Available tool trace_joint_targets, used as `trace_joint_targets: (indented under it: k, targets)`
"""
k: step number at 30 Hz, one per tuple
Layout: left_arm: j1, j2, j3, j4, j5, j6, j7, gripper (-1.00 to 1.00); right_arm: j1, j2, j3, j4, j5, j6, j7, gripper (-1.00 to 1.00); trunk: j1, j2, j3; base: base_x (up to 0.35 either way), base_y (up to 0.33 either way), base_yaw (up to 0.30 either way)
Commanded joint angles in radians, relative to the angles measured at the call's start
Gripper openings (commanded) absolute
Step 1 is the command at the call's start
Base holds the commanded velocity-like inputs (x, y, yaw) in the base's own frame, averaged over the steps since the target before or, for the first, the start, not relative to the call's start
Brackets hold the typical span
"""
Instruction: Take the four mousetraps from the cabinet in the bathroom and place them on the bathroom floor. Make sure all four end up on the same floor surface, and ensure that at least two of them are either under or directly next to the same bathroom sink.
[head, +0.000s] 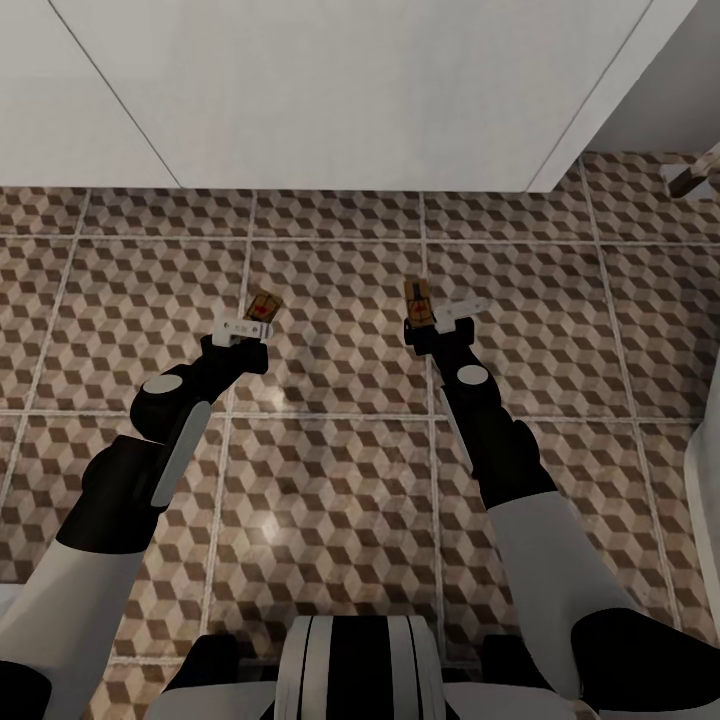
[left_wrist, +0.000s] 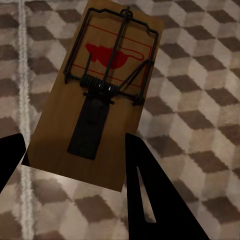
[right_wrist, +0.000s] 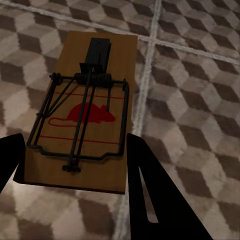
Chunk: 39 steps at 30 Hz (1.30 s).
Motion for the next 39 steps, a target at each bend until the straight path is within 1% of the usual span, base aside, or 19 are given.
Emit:
trace_joint_targets:
  k: [1,22,28,39]
  targets:
    - [-0.001,0.001,-0.002,-0.001,0.009,0.004,0.006,-1.00,0.000,0.000,0.002,-0.001,0.004,0.007,-0.002,-1.00,0.000,0.000,-0.001,0.000,0.000,0.000]
    - [0.000,0.001,-0.003,-0.001,0.009,0.006,0.007,-1.00,0.000,-0.001,0.002,-0.001,0.005,0.007,-0.002,-1.00,0.005,-0.003,-0.001,0.000,0.000,0.000]
    - [0.000,0.001,-0.003,-0.001,0.009,0.037,0.007,-1.00,0.004,-0.001,0.002,-0.001,0.005,0.007,-0.002,-1.00,0.005,-0.003,-0.001,0.006,0.000,0.000]
    - [0.000,0.001,-0.003,-0.001,0.009,0.043,0.007,-1.00,0.007,0.000,0.002,-0.001,0.005,0.007,-0.002,-1.00,0.005,-0.003,-0.001,0.293,0.000,0.000]
